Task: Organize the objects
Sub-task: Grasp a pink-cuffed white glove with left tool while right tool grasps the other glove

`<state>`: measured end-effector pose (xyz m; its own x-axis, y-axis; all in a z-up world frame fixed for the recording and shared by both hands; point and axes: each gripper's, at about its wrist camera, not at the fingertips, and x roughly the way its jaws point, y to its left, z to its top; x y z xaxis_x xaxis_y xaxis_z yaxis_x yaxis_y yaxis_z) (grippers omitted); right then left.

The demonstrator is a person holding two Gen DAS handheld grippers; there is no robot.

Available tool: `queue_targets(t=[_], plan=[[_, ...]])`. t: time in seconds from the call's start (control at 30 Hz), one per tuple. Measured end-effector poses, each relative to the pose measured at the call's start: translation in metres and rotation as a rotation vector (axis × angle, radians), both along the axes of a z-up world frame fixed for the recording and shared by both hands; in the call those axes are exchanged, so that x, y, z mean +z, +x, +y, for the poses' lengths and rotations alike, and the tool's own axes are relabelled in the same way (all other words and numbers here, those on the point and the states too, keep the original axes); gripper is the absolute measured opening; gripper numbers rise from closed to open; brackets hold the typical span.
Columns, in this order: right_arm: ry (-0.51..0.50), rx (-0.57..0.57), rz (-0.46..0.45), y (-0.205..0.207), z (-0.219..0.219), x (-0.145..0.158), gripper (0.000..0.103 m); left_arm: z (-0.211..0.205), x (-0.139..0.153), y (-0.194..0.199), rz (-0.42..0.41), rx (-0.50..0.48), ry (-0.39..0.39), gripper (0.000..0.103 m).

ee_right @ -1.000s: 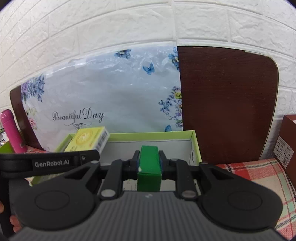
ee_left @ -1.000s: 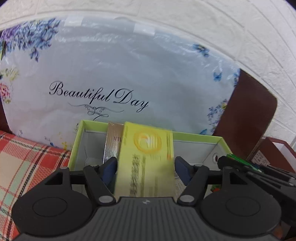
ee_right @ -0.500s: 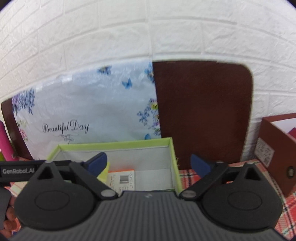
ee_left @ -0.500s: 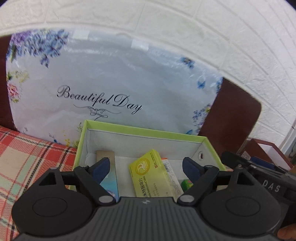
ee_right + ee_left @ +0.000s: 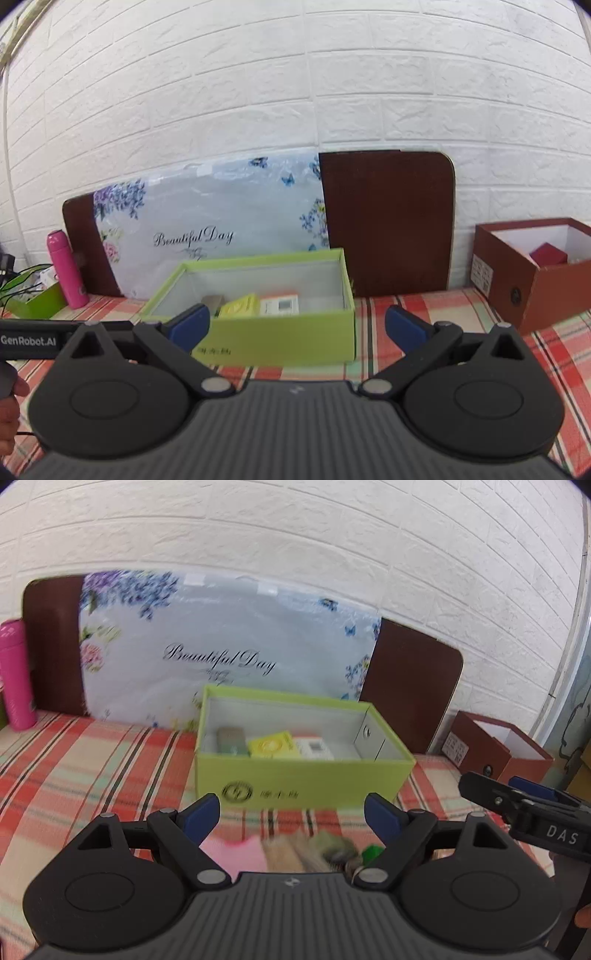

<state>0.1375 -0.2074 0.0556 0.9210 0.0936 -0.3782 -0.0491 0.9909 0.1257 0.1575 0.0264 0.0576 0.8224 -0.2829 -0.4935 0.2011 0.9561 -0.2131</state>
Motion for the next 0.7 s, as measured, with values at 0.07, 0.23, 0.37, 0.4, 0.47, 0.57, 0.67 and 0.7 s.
queue_targets(t=[0.07, 0.23, 0.37, 0.4, 0.47, 0.57, 0.67, 0.7], plan=[[0.001, 0.003, 0.022, -0.016, 0.001, -0.007, 0.103, 0.005, -0.01, -0.013, 0.021, 0.018, 0.011, 0.089], [-0.009, 0.022, 0.088, -0.046, 0.01, -0.033, 0.103, 0.014, -0.039, -0.038, 0.105, 0.022, 0.026, 0.089], [0.029, 0.06, 0.185, -0.062, 0.022, -0.061, 0.103, 0.018, -0.061, -0.049, 0.155, 0.022, 0.033, 0.089], [0.039, 0.073, 0.209, -0.065, 0.026, -0.068, 0.103, 0.019, -0.066, -0.05, 0.164, 0.025, 0.034, 0.089], [0.077, 0.086, 0.256, -0.069, 0.033, -0.081, 0.103, 0.022, -0.073, -0.05, 0.178, 0.032, 0.03, 0.089], [0.122, 0.074, 0.353, -0.064, 0.041, -0.103, 0.103, 0.024, -0.078, -0.045, 0.171, 0.053, 0.029, 0.089], [0.096, -0.009, 0.404, -0.054, 0.049, -0.115, 0.103, 0.025, -0.079, -0.032, 0.145, 0.072, 0.042, 0.089], [0.085, -0.024, 0.406, -0.051, 0.051, -0.116, 0.103, 0.024, -0.08, -0.025, 0.142, 0.075, 0.043, 0.089]])
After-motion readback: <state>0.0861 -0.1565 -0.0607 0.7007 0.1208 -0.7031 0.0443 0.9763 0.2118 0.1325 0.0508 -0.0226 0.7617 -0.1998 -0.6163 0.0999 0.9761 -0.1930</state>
